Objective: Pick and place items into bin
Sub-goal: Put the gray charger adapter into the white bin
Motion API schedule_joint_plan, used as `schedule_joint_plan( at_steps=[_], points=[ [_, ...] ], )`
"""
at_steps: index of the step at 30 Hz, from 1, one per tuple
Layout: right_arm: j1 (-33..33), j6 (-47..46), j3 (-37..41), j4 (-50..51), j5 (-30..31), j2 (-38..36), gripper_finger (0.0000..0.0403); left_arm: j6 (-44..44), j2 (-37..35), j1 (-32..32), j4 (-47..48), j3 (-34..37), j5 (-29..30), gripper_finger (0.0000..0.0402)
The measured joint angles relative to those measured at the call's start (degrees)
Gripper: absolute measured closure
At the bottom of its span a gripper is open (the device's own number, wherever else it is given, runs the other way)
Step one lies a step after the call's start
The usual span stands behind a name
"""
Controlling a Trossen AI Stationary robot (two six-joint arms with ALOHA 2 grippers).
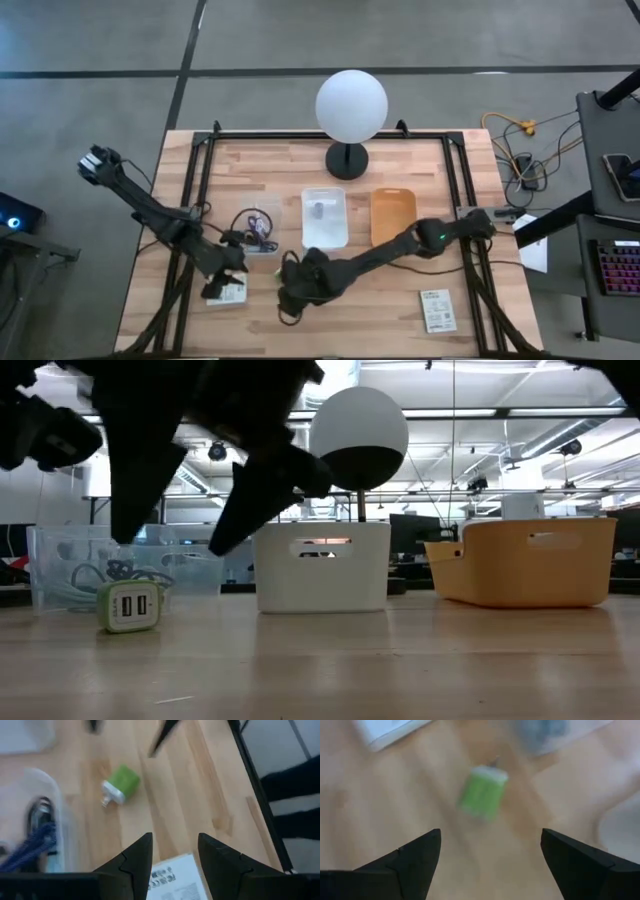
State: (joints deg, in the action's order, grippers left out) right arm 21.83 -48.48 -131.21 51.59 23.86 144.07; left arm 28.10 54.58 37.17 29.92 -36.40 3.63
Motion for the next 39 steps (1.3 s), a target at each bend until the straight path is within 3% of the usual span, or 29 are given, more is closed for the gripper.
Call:
schedule_joint_plan(
  at_steps=[2,5,10,19,27,30,37,39],
  points=[
    [-0.27,-0.84,-3.99,-1.4,1.34,2.62,0.0077,0.02,1.17,0.21,0.1,0.0,-0.35,0.026],
    [-0.39,-3.13,-2.29,-7.94,-0.37,3.3,0.0077,0.0,1.51,0.61,0.03,-0.13,-0.77,0.026],
    [-0.66,-10.34,-1.86,-3.68,-0.33,4.32,0.0077,0.04,-1.59,1.17,0.1,-0.44,-2.01,0.026],
    [-1.79,-5.76,-1.34,-9.92,-1.21,7.04,0.0077,0.0,-7.52,1.15,0.29,0.09,0.33,0.026],
    [-2.41,0.11,-1.47,-8.44,-0.58,8.01,0.0084,0.02,-6.08,1.15,0.43,0.11,0.91,0.026],
    [-2.54,1.2,-1.65,-5.85,-0.82,7.52,0.0119,0.02,-4.92,1.15,0.42,0.11,0.87,0.026],
    [-1.34,1.53,-3.7,-5.02,-4.58,7.39,0.0268,0.0,-2.91,1.15,0.17,0.07,0.8,0.026],
    [-0.63,1.5,-3.62,-5.0,-5.04,6.64,0.0276,0.0,-2.63,1.15,0.24,0.05,0.79,0.026]
  ],
)
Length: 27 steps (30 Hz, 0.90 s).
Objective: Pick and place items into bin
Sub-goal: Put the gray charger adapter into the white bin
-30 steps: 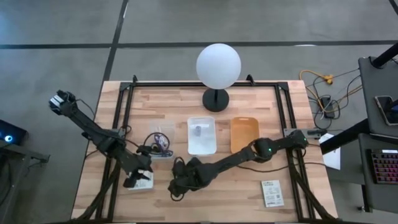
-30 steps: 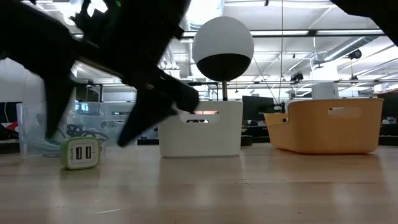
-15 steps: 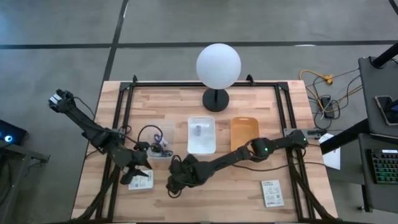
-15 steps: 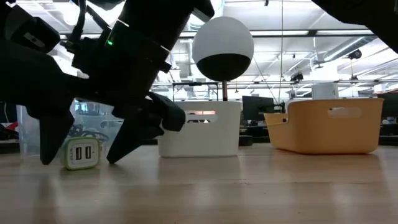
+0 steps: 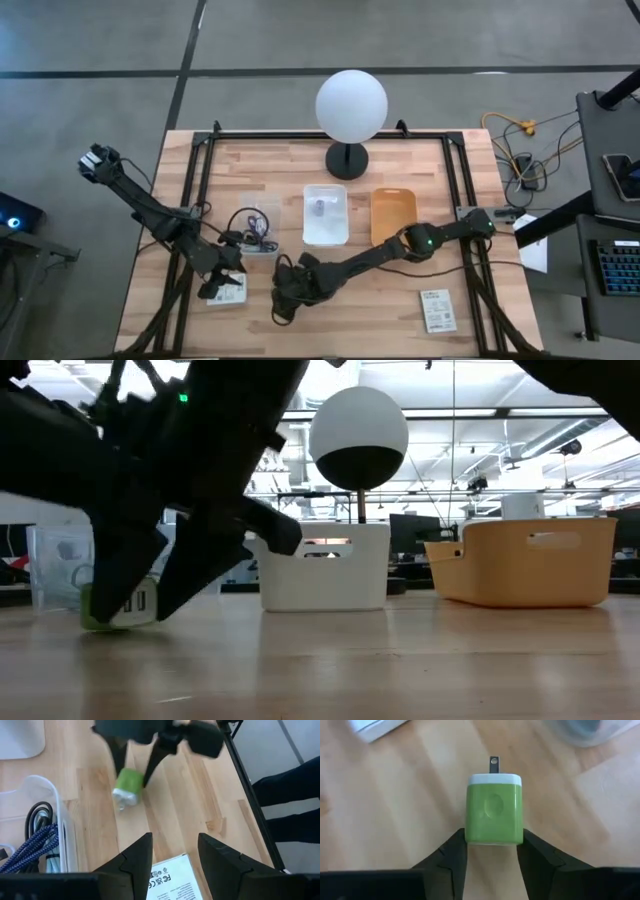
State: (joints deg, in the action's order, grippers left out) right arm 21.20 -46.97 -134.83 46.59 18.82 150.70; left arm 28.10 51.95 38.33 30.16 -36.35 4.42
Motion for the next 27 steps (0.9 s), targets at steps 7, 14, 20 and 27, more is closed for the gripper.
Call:
schedule_joint_plan(
  at_steps=[7,14,20,27],
  points=[
    [1.65,-5.5,-0.04,5.88,1.97,-7.78,0.0276,0.0,-0.35,-0.02,-0.36,-0.05,0.66,0.026],
    [-0.48,-35.76,-0.06,42.9,7.75,-18.15,0.0276,0.0,-1.25,-0.07,-2.26,-0.1,2.6,0.026],
    [-9.07,-20.31,5.64,28.64,1.82,-20.42,0.0276,-0.02,-1.49,-0.07,-2.66,-0.1,4.72,0.026],
    [-17.3,-16.51,17.19,29.76,-10.36,-19.94,0.0216,6.57,-1.95,-0.07,-2.7,-0.27,4.91,0.026]
  ],
)
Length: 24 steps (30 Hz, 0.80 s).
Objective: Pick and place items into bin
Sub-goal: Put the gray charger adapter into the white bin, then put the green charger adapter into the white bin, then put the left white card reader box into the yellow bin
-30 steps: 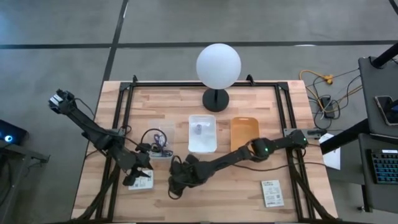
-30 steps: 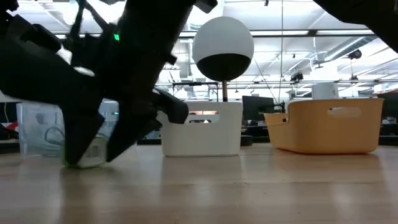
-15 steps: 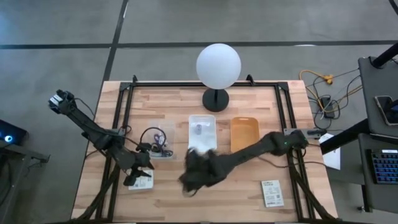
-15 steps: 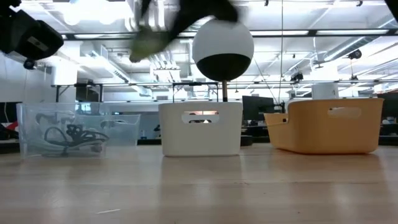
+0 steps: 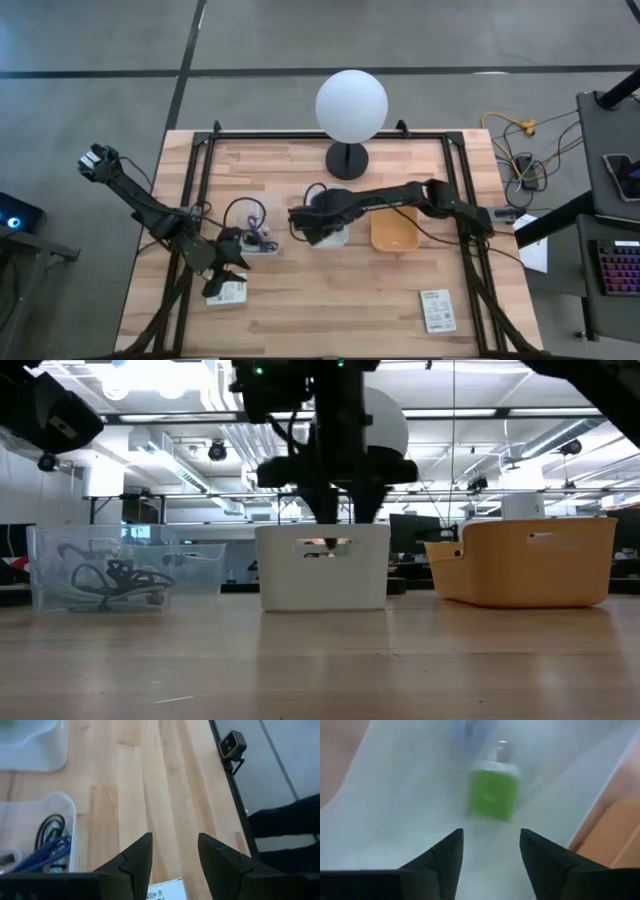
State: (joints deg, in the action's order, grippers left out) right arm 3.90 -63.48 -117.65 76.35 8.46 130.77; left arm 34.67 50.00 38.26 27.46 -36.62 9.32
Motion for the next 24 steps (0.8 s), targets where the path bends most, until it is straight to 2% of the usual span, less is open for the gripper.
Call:
schedule_joint_plan(
  at_steps=[3,5,7,11,13,15,16,21,23,24],
  points=[
    [0.53,2.76,-0.12,0.08,-2.67,-1.79,0.0192,2.51,-0.37,0.0,0.96,0.22,0.22,0.026],
    [2.02,4.51,-1.84,-0.11,-0.19,-2.71,0.0174,2.85,-0.49,0.0,2.24,0.03,0.25,0.026],
    [4.98,8.91,-4.26,-0.34,7.43,-4.37,0.0155,3.36,-0.73,0.0,2.71,0.0,0.28,0.026],
    [15.02,25.58,-9.64,1.36,23.88,-8.6,0.0125,3.76,-1.08,0.0,3.94,0.19,-0.51,0.026],
    [19.43,25.29,-9.88,6.94,28.39,-9.66,0.0119,3.77,-0.97,0.0,4.07,0.19,-1.95,0.026],
    [21.96,14.13,-8.4,14.44,25.28,-9.77,0.0117,3.55,-0.38,-0.13,2.95,0.19,-3.18,0.026],
    [23.01,9.48,-6.51,13.96,21.92,-9.8,0.0118,3.17,0.08,-0.29,2.51,0.19,-3.87,0.026],
    [28.68,-7.59,3.14,4.91,10.81,-11.59,0.0149,0.95,3.32,-0.32,4.85,0.06,-8.84,0.0265],
    [29.9,-9.67,5.5,0.41,7.3,-11.05,0.0169,1.35,4.3,-0.17,5.92,0.06,-14.36,0.0275],
    [29.86,-9.34,6.56,-5.4,6.06,-10.76,0.0179,2.35,4.59,0.06,7.11,0.07,-16.95,0.0284]
  ],
)
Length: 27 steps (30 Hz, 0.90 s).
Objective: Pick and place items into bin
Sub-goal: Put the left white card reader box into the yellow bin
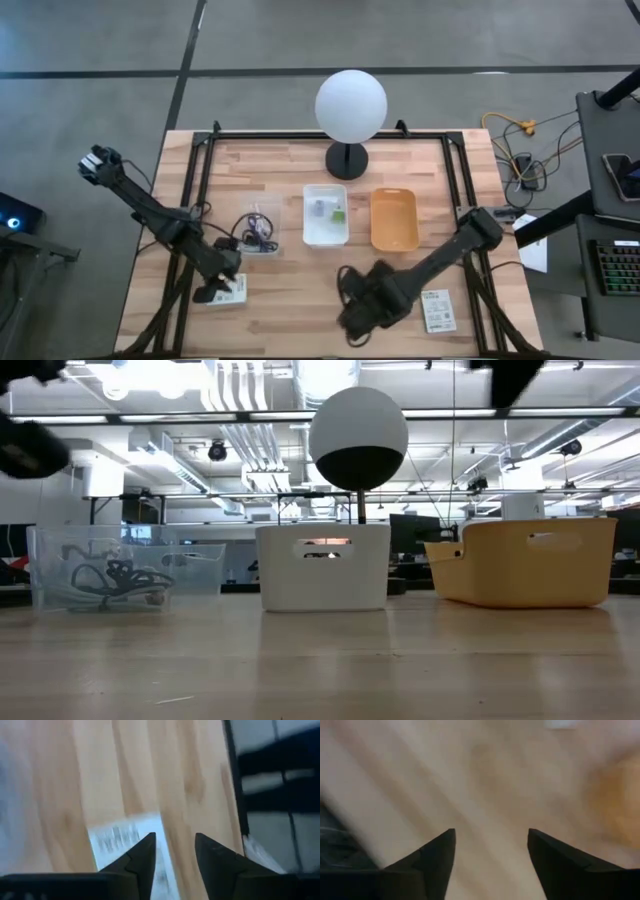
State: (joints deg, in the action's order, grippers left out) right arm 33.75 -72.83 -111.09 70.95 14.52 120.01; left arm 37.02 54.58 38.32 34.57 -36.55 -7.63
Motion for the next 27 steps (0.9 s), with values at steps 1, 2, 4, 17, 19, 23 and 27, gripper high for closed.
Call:
schedule_joint_plan(
  at_steps=[1,2,4,17,19,23,27],
  points=[
    [0.0,0.97,1.1,-5.46,-0.64,0.14,0.0189,1.13,0.37,0.51,1.57,0.07,-1.73,0.0293],
    [0.0,1.62,2.12,-9.06,-1.24,0.19,0.0199,2.56,0.61,1.26,2.17,0.09,-3.3,0.0304],
    [-0.33,2.64,3.87,-15.01,-1.34,0.19,0.0221,4.84,0.9,3.41,3.7,-0.55,-5.26,0.0332],
    [-6.58,11.22,14.53,-40.06,-1.42,0.08,0.0387,41.38,4.93,17.7,7.01,-0.14,2.08,0.04],
    [-7.65,12.28,15.12,-42.55,-1.21,0.13,0.0392,46.08,6.9,17.76,7.87,-0.14,5.1,0.04],
    [-9.45,15.12,15.81,-46.27,-0.15,0.17,0.0394,53.93,12.08,17.66,10.42,-0.12,11.52,0.0401],
    [-10.45,17.27,15.62,-46.29,0.44,0.19,0.0394,59.5,19.58,17.53,9.87,0.04,13.78,0.0401]
  ],
)
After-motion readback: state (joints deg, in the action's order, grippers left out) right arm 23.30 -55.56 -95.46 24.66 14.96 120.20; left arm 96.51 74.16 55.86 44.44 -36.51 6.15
